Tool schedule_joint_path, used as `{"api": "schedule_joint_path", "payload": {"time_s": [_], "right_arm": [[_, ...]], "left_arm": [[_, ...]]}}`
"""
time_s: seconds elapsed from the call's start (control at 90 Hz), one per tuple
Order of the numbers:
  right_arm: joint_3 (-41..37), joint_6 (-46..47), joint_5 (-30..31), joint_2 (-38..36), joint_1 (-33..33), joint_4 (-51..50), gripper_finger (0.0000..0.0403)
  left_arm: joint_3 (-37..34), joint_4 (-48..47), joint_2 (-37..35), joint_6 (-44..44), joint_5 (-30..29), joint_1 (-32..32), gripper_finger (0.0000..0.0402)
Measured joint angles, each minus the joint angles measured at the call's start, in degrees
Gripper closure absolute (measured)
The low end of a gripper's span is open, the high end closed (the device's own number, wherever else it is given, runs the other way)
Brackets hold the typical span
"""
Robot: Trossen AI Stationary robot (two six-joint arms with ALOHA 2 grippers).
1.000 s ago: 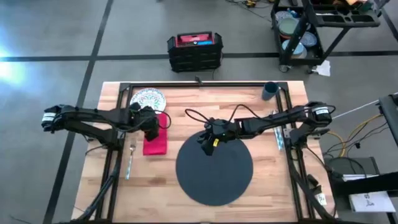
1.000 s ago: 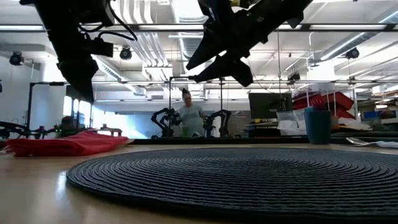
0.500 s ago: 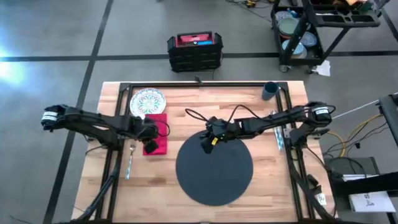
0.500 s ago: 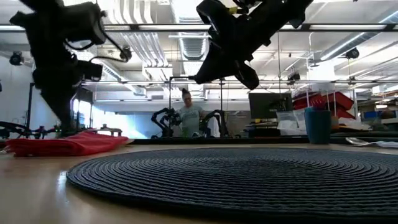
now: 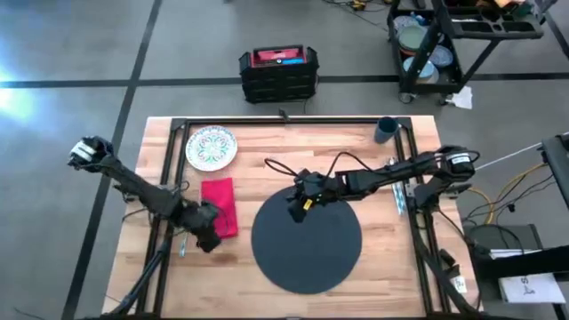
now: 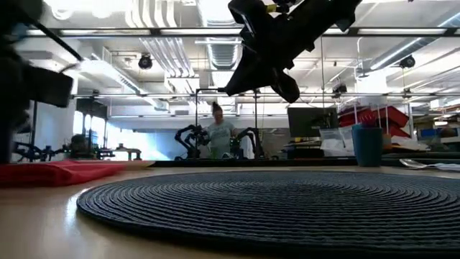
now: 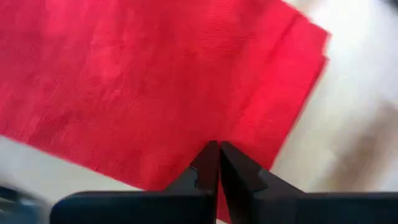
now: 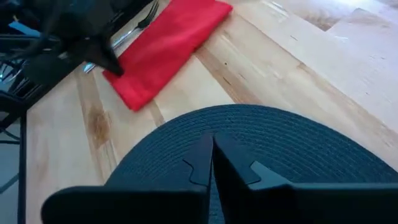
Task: Set table place
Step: Put the blue fork on the red napkin
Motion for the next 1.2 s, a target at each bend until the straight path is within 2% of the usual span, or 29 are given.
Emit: {"api": "schedule_joint_path", "payload": {"time_s": [0.111,0.256,0.4,0.5,0.578,0.689,0.944,1.2], "right_arm": [[0.0,-0.1,0.0,0.0,0.4,0.1,0.0403],[0.0,-0.1,0.0,0.0,0.8,0.3,0.0403],[0.0,-0.4,-0.7,-0.1,1.1,0.3,0.0403],[0.0,-0.5,-1.4,-0.2,1.1,0.5,0.0403],[0.0,-0.7,-1.4,-0.2,1.1,0.5,0.0403],[0.0,-1.2,-1.4,-0.2,0.9,0.7,0.0403],[0.0,-1.3,-1.4,-0.2,0.8,0.5,0.0403],[0.0,-1.3,-1.4,-0.2,0.8,0.2,0.0403]], "left_arm": [[3.9,1.2,4.4,-9.2,-2.8,-8.9,0.0402],[10.8,-0.8,11.5,-16.8,-2.9,-17.3,0.0402],[20.0,-11.8,16.2,-23.1,-3.1,-22.5,0.0402],[26.7,-24.4,17.5,-25.6,-8.5,-23.7,0.0402],[29.4,-31.6,17.7,-26.1,-13.5,-22.4,0.0402],[26.7,-33.5,16.4,-21.9,-14.2,-17.4,0.0401],[10.8,-13.1,7.4,-3.7,-13.2,-2.3,0.0401],[0.4,-3.5,-1.0,15.5,-6.2,7.5,0.0401]]}}
